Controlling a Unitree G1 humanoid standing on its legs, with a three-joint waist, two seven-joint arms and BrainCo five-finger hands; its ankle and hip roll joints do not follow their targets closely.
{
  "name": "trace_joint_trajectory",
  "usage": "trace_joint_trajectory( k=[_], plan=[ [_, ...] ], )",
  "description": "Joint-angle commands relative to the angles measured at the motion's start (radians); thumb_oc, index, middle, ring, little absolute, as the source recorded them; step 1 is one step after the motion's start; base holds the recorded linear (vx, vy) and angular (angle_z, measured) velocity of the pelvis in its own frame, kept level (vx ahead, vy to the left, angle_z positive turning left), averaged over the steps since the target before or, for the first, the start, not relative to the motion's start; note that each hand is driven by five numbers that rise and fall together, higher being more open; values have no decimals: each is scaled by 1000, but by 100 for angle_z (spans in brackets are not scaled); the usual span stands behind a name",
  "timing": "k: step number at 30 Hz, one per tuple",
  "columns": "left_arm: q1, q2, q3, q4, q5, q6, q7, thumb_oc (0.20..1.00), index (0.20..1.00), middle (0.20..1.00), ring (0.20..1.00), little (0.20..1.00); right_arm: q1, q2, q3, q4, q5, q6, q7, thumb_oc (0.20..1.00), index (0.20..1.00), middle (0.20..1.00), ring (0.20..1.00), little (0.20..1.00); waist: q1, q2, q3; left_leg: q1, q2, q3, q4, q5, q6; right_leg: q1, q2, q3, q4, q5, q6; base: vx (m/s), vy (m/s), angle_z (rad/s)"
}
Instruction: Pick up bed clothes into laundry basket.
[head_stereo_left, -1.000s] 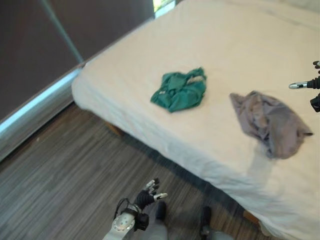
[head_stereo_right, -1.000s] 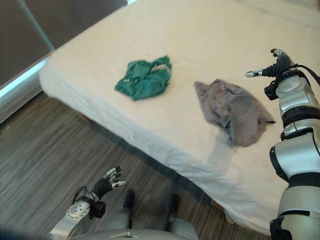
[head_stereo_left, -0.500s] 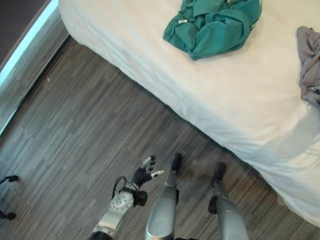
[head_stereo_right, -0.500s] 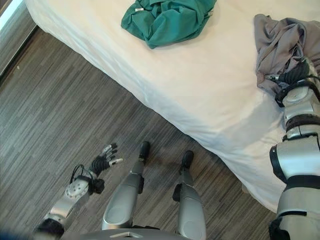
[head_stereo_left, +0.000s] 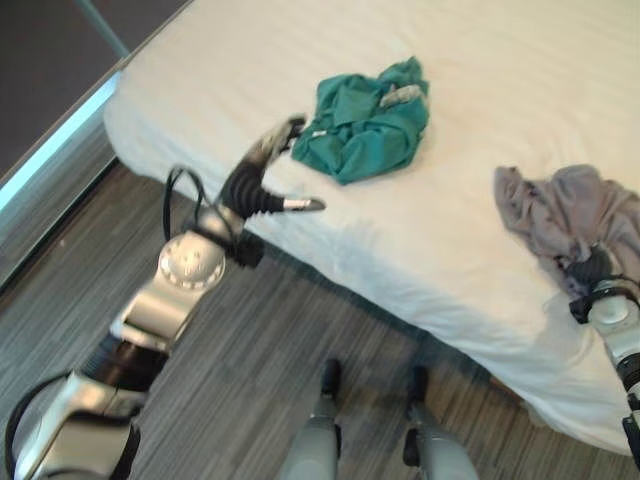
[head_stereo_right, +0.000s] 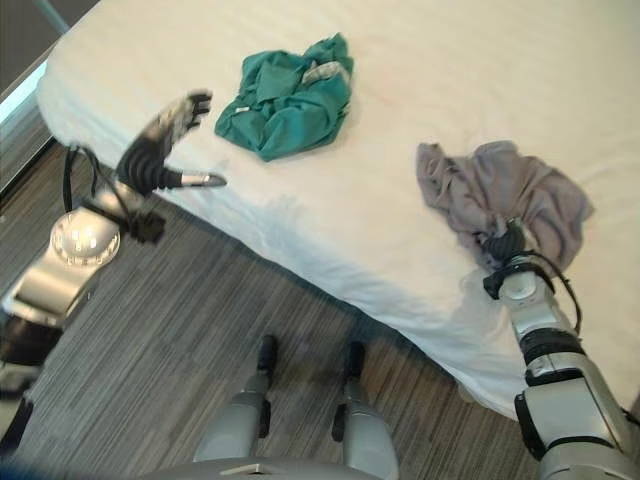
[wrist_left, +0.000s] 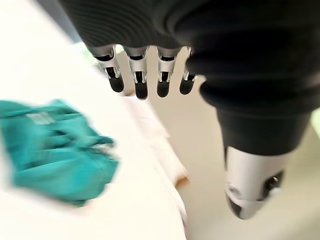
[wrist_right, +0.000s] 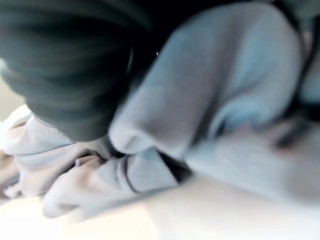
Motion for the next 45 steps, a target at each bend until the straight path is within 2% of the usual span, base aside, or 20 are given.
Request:
trace_joint_trajectory(
  k=[1,2,3,5,7,8,10,12,15,16,22,26,27,30,33,37,38,42,43,45],
  plan=[
    [-138,-25,-9,132,227,-7,31,1000,1000,1000,1000,1000,292,107,90,101,40,131,197,200,200,200,200,200,-59,38,110,41,-44,-33,5,-25,36,-17,7,17,17,10,48,12,-7,-18],
    [-200,-25,-39,173,261,8,26,1000,1000,1000,1000,1000,305,114,90,94,49,133,199,200,200,200,200,200,-71,38,105,43,-44,-31,5,-25,37,-18,8,21,17,11,50,10,36,-31],
    [-421,-128,-139,467,362,75,121,1000,1000,1000,1000,1000,348,150,80,71,76,141,198,200,200,200,200,200,-98,23,93,57,-38,-14,5,-34,43,-18,15,41,19,14,51,10,44,-26],
    [-499,-172,-170,621,406,115,153,1000,1000,1000,1000,1000,349,155,97,46,84,144,198,200,200,200,200,200,-119,13,89,62,-34,-1,5,-36,46,-22,22,55,20,16,52,-4,34,-15],
    [-552,-187,-202,704,441,128,172,1000,1000,1000,1000,1000,352,159,101,17,86,147,199,200,200,200,200,200,-124,5,89,62,-32,8,5,-37,47,-27,25,65,21,19,53,-26,9,-39],
    [-596,-193,-220,795,476,155,190,1000,1000,1000,1000,1000,348,158,109,-4,90,146,203,200,200,200,200,200,-135,-3,87,60,-29,17,5,-38,48,-33,28,74,20,22,55,-37,8,-44],
    [-742,-202,-318,1041,573,202,222,1000,1000,1000,1000,1000,352,158,112,-78,132,142,207,200,200,200,200,200,-167,-28,79,51,-19,48,5,-40,46,-56,40,103,19,38,59,-51,28,-35],
    [-802,-184,-379,1136,630,220,221,1000,1000,1000,1000,1000,374,153,104,-121,158,130,211,200,200,200,200,200,-184,-41,69,45,-14,62,5,-40,44,-71,46,120,18,45,62,-2,15,-49],
    [-846,-180,-442,1224,711,257,212,1000,1000,1000,1000,1000,392,136,110,-161,160,122,214,200,200,200,200,200,-198,-43,63,46,-12,70,5,-41,43,-76,50,129,17,45,63,48,18,-30],
    [-841,-176,-469,1268,734,266,174,1000,1000,1000,1000,1000,390,127,112,-170,156,124,213,200,200,200,200,200,-200,-41,64,55,-6,75,5,-49,42,-72,55,133,18,40,63,31,23,-7],
    [-815,-165,-446,1344,735,289,149,1000,1000,1000,1000,1000,401,117,123,-184,135,126,210,200,200,200,200,200,-209,-48,62,57,-4,79,5,-46,41,-77,59,144,16,43,63,19,-1,-3],
    [-791,-130,-402,1351,656,281,149,1000,1000,1000,1000,1000,405,107,124,-236,152,119,199,200,200,200,200,200,-224,-64,77,31,-3,80,5,-41,39,-106,67,148,16,55,64,-11,-14,0],
    [-776,-116,-404,1363,653,278,143,1000,1000,1000,1000,1000,409,109,123,-271,160,114,196,200,200,200,200,200,-239,-86,89,11,1,84,5,-40,38,-128,72,152,16,67,66,-30,-45,-1],
    [-770,-92,-370,1387,599,266,140,1000,1000,1000,1000,1000,428,113,112,-303,164,110,191,200,200,200,200,200,-250,-103,99,-15,5,88,5,-35,36,-155,77,160,16,79,68,-41,-37,-3],
    [-769,-88,-297,1369,420,217,166,1000,1000,1000,1000,1000,445,146,116,-308,175,104,175,200,200,200,200,200,-264,-117,114,-55,0,80,5,-30,33,-188,81,158,16,90,71,-32,-40,-14],
    [-758,-80,-334,1390,456,219,148,1000,1000,1000,1000,1000,468,164,127,-306,159,100,176,200,200,200,200,200,-273,-117,114,-73,1,78,5,-32,32,-208,83,159,16,93,70,-12,-9,-9],
    [-753,-104,-334,1385,457,215,151,200,200,200,200,200,470,174,140,-284,162,97,177,200,200,200,200,200,-274,-114,116,-71,1,76,5,-34,33,-208,84,164,16,91,69,0,0,0],
    [-736,-167,-320,1349,448,206,157,200,200,200,200,200,470,178,159,-247,157,97,179,200,200,200,200,200,-268,-101,118,-57,-3,69,5,-38,33,-194,79,159,16,81,68,0,0,0],
    [-749,-241,-314,1293,421,194,183,200,200,200,200,200,452,173,172,-219,160,97,177,200,200,200,200,200,-266,-91,113,-37,-6,69,5,-42,31,-176,76,157,16,73,68,18,24,4],
    [-740,-264,-301,1233,377,172,191,200,200,200,200,200,446,164,174,-216,158,98,176,200,200,200,200,200,-263,-82,102,-15,-7,74,5,-50,30,-157,70,154,16,68,70,25,28,8]
  ],
)
